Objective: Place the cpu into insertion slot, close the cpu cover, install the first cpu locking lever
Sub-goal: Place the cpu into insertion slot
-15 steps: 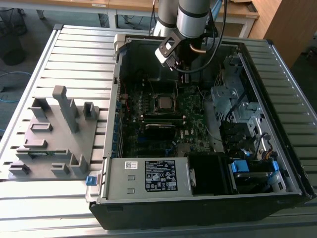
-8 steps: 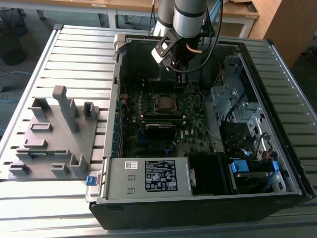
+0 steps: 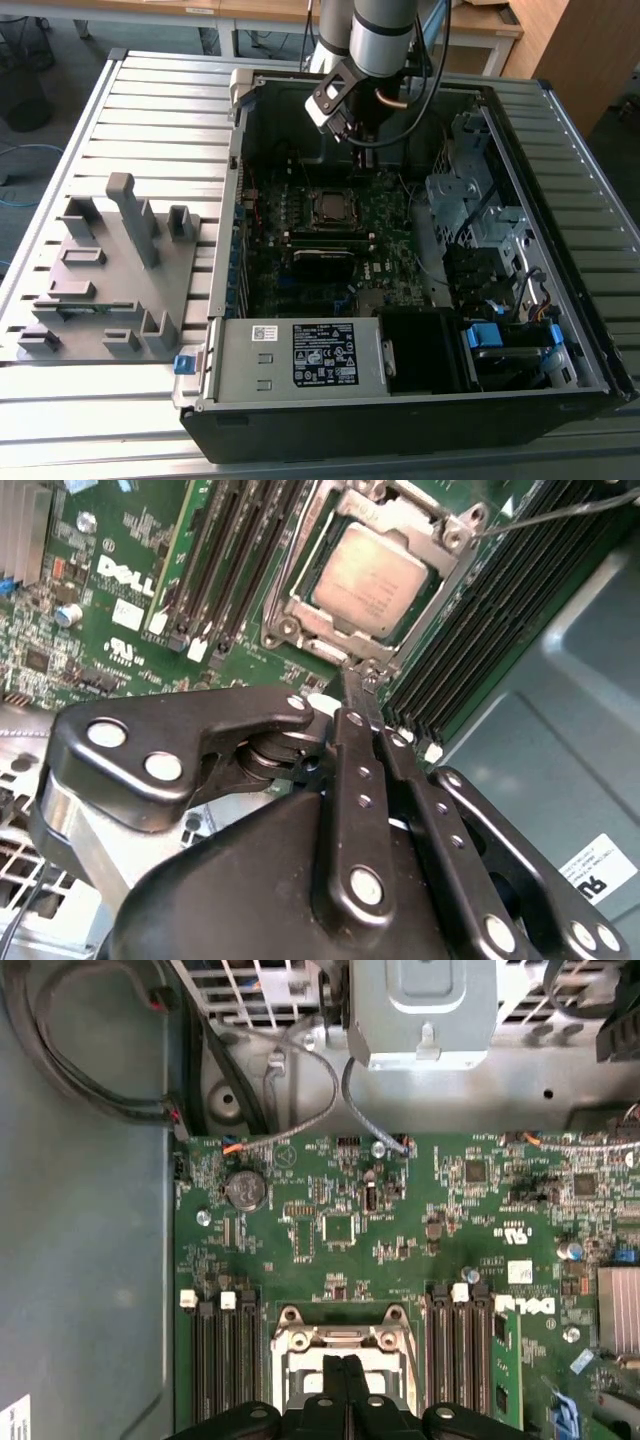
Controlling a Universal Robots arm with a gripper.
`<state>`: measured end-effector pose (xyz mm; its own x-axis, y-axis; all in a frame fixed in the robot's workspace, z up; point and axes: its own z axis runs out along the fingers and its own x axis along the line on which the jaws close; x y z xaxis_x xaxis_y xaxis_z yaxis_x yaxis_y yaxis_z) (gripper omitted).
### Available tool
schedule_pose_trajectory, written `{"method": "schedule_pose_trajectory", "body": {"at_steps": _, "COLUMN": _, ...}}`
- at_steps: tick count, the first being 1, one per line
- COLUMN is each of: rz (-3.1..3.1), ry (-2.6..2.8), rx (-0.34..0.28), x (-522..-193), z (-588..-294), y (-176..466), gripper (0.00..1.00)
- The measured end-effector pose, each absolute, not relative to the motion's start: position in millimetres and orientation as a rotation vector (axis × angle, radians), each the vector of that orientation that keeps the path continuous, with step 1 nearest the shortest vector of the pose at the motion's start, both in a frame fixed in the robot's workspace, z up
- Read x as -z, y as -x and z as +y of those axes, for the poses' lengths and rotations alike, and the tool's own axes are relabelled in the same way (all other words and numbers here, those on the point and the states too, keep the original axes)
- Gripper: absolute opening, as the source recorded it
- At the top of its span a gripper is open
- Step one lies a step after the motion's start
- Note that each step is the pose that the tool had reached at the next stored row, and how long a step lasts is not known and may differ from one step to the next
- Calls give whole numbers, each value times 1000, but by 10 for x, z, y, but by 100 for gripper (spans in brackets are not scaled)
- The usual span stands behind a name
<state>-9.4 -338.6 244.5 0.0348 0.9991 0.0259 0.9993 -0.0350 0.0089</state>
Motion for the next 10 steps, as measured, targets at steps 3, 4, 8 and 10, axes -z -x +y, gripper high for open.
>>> {"method": "schedule_pose_trajectory", "body": {"at_steps": 3, "rz": -2172, "ry": 2250, "rx": 34, "x": -2445, "z": -3387, "y": 94, "gripper": 10}}
{"method": "schedule_pose_trajectory", "body": {"at_steps": 4, "rz": -2172, "ry": 2250, "rx": 34, "x": -2445, "z": -3387, "y": 94, "gripper": 10}}
{"method": "schedule_pose_trajectory", "body": {"at_steps": 8, "rz": -2172, "ry": 2249, "rx": 34, "x": -2444, "z": -3386, "y": 94, "gripper": 10}}
{"method": "schedule_pose_trajectory", "body": {"at_steps": 10, "rz": -2172, "ry": 2249, "rx": 34, "x": -2444, "z": -3386, "y": 94, "gripper": 10}}
